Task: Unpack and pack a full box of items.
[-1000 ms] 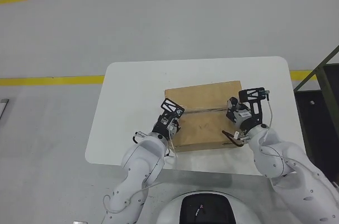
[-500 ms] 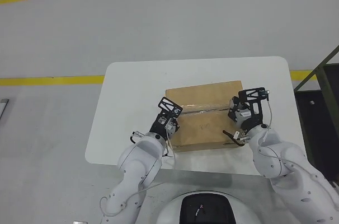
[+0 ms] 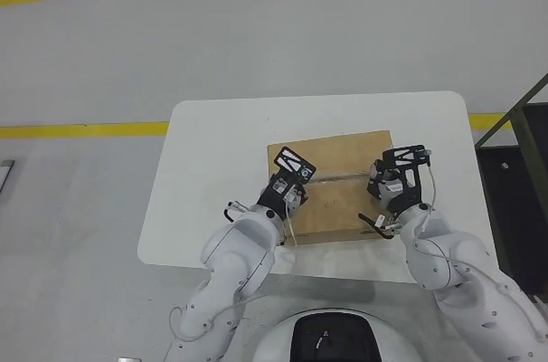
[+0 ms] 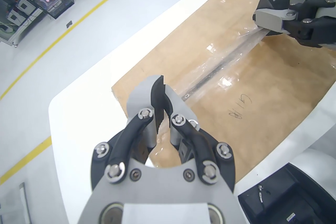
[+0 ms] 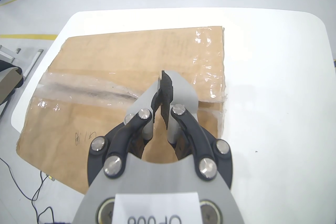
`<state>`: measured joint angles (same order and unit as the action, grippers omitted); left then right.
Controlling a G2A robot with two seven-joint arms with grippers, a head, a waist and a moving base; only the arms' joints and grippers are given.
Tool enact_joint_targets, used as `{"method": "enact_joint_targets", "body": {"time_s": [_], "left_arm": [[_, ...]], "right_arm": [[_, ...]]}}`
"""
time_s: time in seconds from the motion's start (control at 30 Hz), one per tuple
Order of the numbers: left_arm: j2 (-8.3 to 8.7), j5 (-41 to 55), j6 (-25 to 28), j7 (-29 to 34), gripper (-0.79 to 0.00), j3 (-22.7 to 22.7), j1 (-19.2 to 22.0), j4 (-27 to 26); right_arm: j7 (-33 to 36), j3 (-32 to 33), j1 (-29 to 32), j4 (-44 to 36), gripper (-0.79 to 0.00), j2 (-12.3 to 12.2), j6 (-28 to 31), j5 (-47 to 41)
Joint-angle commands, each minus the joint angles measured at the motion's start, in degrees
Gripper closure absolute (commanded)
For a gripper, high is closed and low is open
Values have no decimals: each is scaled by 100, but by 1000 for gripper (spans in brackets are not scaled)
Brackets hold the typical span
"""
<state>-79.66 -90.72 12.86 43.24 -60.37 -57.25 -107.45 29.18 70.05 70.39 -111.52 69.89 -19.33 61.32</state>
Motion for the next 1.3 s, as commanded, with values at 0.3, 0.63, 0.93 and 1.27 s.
{"method": "enact_joint_targets", "body": {"time_s": [0.3,0.63,0.93,1.27], "left_arm": [[-92,-116,-164,-77,0,270,286,625],[-125,-134,-162,-59,0,275,310,788],[-148,-158,-144,-54,0,286,280,829],[-176,-149,-121,-52,0,290,270,861]], "right_arm": [[83,58,152,-131,0,35,-79,158],[80,85,60,-50,-114,81,22,159],[156,240,107,-150,-252,101,30,177],[297,875,509,-344,-265,58,-5,277]]}}
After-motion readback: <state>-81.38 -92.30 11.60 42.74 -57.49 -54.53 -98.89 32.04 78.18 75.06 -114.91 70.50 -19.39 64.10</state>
